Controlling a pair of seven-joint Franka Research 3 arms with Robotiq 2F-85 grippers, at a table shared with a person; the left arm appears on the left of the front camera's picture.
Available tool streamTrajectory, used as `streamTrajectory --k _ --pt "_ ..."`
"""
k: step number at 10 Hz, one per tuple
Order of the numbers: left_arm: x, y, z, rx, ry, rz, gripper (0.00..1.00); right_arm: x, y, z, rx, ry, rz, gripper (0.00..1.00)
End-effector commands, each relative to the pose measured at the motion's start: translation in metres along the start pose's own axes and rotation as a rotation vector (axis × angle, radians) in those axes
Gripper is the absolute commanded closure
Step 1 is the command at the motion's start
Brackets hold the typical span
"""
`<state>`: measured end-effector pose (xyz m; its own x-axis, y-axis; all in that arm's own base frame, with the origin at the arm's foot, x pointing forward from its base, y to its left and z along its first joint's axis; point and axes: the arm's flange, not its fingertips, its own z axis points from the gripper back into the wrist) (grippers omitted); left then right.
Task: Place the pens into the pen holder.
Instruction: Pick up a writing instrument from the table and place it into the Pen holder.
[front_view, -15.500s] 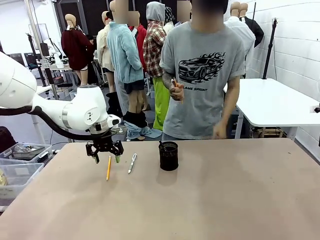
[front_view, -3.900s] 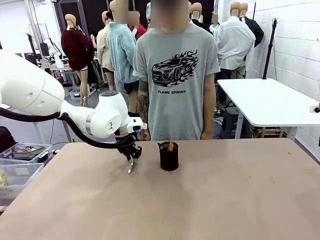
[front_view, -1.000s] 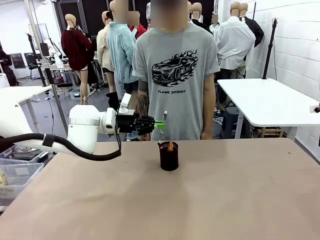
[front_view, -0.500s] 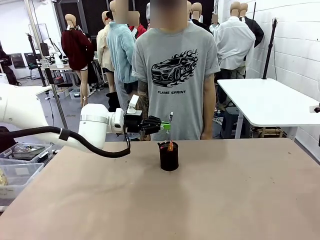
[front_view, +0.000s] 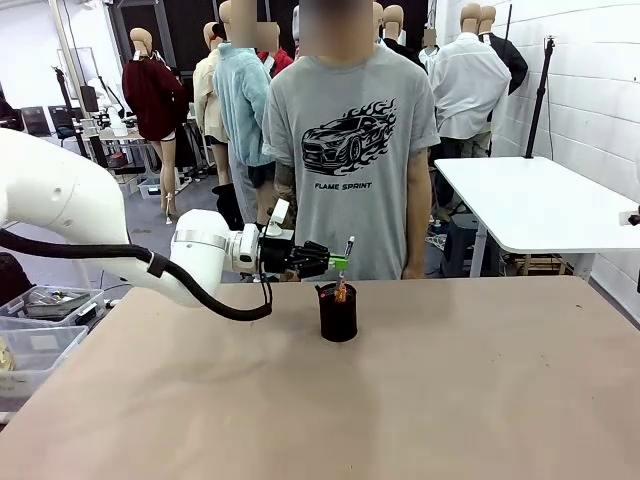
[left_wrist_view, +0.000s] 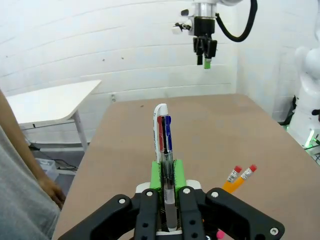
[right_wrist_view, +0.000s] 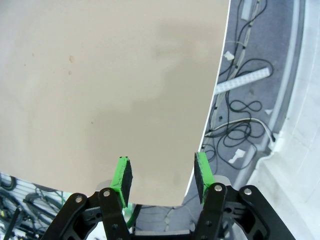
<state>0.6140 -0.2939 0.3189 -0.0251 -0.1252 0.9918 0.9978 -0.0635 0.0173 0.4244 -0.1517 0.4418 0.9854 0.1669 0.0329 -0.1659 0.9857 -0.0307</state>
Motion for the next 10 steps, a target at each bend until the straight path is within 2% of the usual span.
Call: streamTrajectory --k 1,2,4,5,6,9,10 --pt "-0.006 0.000 0.000 -0.028 0.005 0.018 1.00 0.000 -0.001 -0.001 -0.028 0.003 0.003 0.36" --pt "-0.008 -0.001 0.000 -0.038 0.013 0.026 0.95 0.000 -0.001 -0.001 -0.028 0.003 0.003 0.36" --pt "-0.003 -0.007 0.007 -0.025 0.003 0.010 0.55 0.000 -0.001 -0.001 -0.028 0.003 0.003 0.36" --pt "0.000 -0.011 0.010 -0.023 -0.004 0.002 0.39 0.000 -0.001 -0.001 -0.028 0.003 0.003 0.36" --pt "0.003 -0.014 0.014 -0.022 -0.003 -0.004 0.29 0.000 -0.001 -0.001 -0.028 0.003 0.003 0.36" --pt "0.018 -0.022 0.029 -0.049 -0.038 -0.005 0.29 0.000 -0.001 -0.001 -0.028 0.003 0.003 0.36" --pt "0.015 -0.022 0.026 -0.059 -0.022 -0.003 0.29 0.000 -0.001 -0.001 -0.028 0.003 0.003 0.36"
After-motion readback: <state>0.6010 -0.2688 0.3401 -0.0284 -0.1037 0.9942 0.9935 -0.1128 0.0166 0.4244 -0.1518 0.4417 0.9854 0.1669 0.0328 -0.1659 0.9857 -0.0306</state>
